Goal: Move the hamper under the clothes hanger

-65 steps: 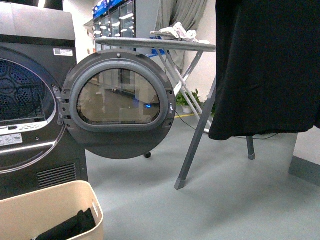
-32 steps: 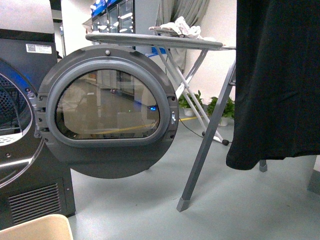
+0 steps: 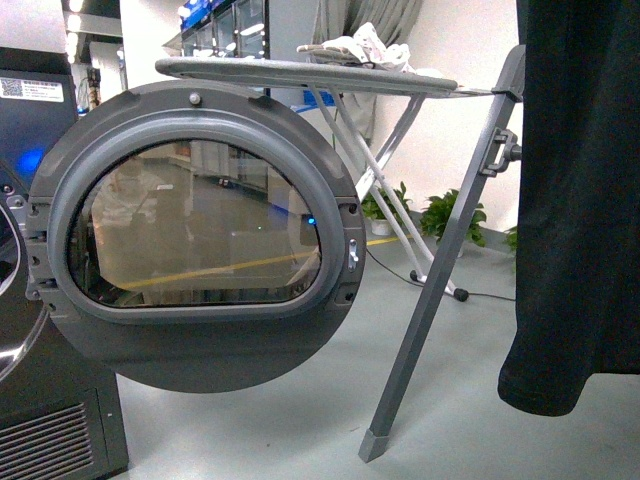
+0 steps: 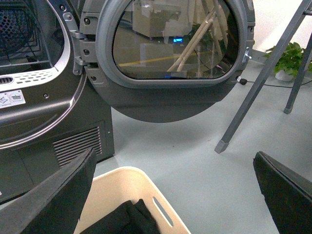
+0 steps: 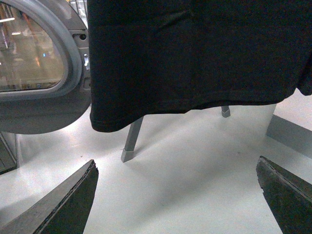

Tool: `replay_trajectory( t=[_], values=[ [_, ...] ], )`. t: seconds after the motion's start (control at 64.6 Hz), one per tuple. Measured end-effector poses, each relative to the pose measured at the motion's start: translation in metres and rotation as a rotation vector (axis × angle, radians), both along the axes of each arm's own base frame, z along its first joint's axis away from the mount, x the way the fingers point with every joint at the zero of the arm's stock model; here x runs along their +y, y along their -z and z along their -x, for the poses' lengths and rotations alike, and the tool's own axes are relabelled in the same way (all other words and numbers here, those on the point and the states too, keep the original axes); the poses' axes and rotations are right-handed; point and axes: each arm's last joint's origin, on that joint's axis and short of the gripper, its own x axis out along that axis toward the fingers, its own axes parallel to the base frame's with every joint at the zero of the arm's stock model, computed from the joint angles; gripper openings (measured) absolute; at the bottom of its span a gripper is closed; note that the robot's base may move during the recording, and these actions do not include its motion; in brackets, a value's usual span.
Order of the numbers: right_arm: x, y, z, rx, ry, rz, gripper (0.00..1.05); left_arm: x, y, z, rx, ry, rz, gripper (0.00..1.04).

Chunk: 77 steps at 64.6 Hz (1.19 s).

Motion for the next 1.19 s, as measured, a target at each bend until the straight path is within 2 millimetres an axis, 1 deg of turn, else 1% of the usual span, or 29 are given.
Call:
replay_trajectory(
  t=[1.192],
  values=[
    [0.0001, 0.0000, 0.0000, 0.000, -0.001, 0.000, 0.97, 0.0001, -0.0002, 0.0001, -0.002, -0.002, 0.000, 0.98]
  ],
)
